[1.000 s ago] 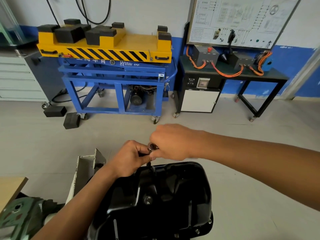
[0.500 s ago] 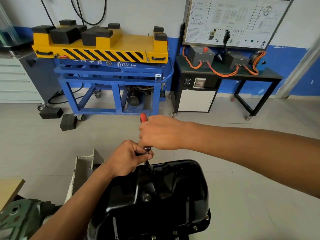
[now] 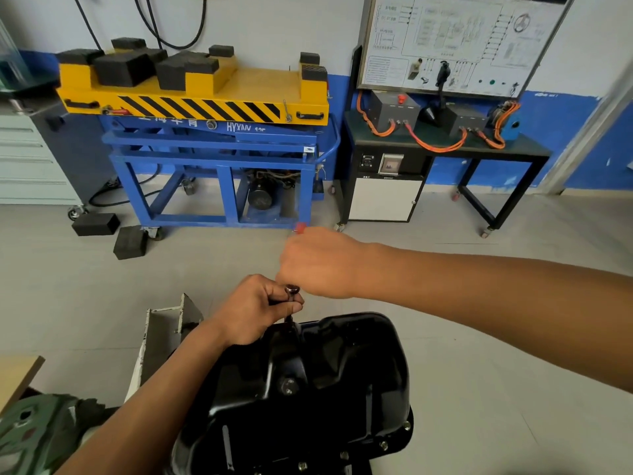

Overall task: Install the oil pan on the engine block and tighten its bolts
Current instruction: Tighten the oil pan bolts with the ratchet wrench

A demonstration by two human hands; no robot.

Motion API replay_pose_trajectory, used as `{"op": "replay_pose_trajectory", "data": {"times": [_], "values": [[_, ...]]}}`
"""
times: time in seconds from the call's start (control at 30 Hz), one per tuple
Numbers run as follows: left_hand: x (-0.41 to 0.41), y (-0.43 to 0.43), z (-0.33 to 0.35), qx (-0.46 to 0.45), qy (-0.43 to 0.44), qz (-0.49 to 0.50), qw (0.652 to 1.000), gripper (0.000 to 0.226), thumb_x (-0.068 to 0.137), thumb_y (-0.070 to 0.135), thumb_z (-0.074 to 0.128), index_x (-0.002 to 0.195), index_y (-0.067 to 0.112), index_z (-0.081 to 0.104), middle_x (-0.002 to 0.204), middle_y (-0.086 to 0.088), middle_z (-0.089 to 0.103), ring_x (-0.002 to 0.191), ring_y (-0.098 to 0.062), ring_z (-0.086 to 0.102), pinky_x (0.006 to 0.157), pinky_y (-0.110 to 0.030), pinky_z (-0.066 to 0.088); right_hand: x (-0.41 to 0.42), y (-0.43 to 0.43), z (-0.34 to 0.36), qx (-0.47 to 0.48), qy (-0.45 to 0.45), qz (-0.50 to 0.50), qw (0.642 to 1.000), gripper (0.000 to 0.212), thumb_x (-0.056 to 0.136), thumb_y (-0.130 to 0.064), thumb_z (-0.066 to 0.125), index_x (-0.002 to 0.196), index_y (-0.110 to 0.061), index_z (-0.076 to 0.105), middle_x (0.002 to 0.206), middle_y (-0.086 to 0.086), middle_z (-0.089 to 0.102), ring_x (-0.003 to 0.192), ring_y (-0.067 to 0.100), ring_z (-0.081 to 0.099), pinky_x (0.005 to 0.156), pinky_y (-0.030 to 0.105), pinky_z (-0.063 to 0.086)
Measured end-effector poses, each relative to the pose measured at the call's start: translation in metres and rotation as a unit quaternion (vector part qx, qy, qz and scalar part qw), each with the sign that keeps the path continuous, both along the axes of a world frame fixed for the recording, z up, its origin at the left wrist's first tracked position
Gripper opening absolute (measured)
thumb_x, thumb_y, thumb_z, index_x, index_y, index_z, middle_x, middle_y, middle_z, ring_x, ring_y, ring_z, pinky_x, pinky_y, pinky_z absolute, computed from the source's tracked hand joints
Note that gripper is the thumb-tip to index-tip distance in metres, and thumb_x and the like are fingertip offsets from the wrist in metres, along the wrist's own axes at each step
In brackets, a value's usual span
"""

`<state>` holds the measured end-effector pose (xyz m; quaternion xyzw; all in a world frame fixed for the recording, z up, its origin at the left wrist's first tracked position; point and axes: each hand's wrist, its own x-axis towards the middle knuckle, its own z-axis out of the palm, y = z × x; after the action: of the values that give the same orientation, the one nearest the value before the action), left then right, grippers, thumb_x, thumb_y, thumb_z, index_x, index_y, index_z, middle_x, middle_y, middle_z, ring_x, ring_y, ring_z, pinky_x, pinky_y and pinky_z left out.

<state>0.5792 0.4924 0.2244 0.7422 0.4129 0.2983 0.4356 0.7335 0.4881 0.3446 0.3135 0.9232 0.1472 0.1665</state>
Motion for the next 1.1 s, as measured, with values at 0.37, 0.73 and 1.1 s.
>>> {"op": "replay_pose_trajectory", "data": {"times": [0.37, 0.73, 1.1], "values": [[0.0, -0.002, 0.003, -0.016, 0.003, -0.016, 1.0, 0.024, 0.093, 0.016, 0.071, 0.085, -0.007, 0.073, 0.08, -0.006, 0.067, 0.075, -0.013, 0.051, 0.074, -0.031, 0.046, 0.005, -0.001, -0.006, -0.048, 0.059, -0.089, 0.993, 0.048, 0.09, -0.033, 0.07, 0.062, -0.021, 0.033, 0.062, -0.002, 0.036, 0.052, 0.013, 0.034, 0.045, 0.028, 0.023], [-0.001, 0.0, -0.002, -0.017, 0.008, -0.016, 1.0, 0.022, 0.09, 0.002, 0.07, 0.082, -0.018, 0.068, 0.086, -0.015, 0.076, 0.081, 0.004, 0.068, 0.079, -0.015, 0.048, -0.003, -0.004, -0.003, 0.008, 0.019, -0.031, 0.999, 0.019, 0.09, 0.002, 0.051, 0.078, -0.011, 0.06, 0.078, 0.006, 0.055, 0.076, 0.029, 0.059, 0.057, 0.035, 0.04], [0.001, -0.003, 0.003, -0.024, 0.007, -0.025, 0.999, 0.034, 0.093, 0.009, 0.069, 0.071, -0.015, 0.06, 0.064, -0.007, 0.047, 0.063, -0.014, 0.039, 0.063, -0.025, 0.035, 0.001, 0.001, -0.009, -0.051, 0.045, -0.063, 0.996, 0.046, 0.091, -0.032, 0.068, 0.059, -0.022, 0.036, 0.06, -0.002, 0.038, 0.051, 0.013, 0.036, 0.044, 0.027, 0.022]]}}
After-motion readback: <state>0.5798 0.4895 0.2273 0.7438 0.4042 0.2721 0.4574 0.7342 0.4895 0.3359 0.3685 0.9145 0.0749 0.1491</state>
